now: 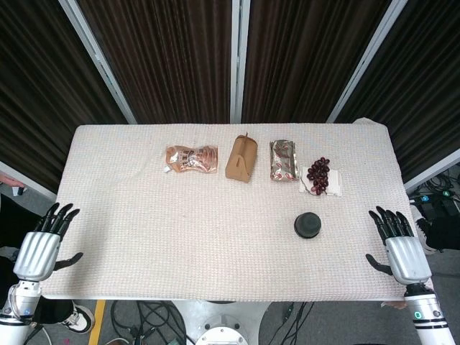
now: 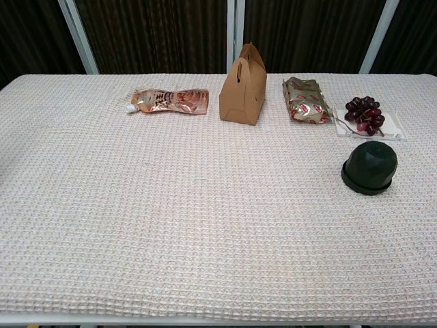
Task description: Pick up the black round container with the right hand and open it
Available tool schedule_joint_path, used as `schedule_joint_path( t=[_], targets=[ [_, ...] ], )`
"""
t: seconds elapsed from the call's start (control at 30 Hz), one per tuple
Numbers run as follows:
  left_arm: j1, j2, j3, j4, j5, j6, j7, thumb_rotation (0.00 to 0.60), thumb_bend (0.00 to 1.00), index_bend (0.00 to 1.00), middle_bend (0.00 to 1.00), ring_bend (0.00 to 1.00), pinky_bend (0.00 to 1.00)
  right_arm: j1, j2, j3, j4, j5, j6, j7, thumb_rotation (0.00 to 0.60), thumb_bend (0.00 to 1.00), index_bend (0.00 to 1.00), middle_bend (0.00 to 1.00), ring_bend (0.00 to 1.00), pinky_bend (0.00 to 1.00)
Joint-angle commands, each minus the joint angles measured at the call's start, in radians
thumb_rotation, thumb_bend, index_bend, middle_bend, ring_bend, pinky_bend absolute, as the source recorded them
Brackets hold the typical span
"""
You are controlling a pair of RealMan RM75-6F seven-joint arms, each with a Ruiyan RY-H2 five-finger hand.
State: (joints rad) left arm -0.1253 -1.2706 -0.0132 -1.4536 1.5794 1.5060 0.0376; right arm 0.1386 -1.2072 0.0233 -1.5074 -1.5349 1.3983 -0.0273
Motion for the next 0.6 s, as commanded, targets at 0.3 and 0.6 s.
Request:
schedule_joint_path(
  t=[0.3,0.6],
  targets=[
    [0.001,0.001,0.003,-0.005,-0.001,-0.002,0.005,0.600,0.02,0.13,0.07,0.00,0.22,0.001,-0.001,-0.001,0.002,0.003,-0.004,0.009,0.600,0.12,0.00,0.00,0.00,0.00],
    [-0.008,0.018,-0.005,-0.028,-0.003,-0.009,0.014,0.600,0.02,0.13,0.07,0.00,0.22,0.020,-0.012,0.003,0.009,0.040,-0.070,0.107,0.600,0.12,0.00,0.00,0.00,0.00]
  ],
)
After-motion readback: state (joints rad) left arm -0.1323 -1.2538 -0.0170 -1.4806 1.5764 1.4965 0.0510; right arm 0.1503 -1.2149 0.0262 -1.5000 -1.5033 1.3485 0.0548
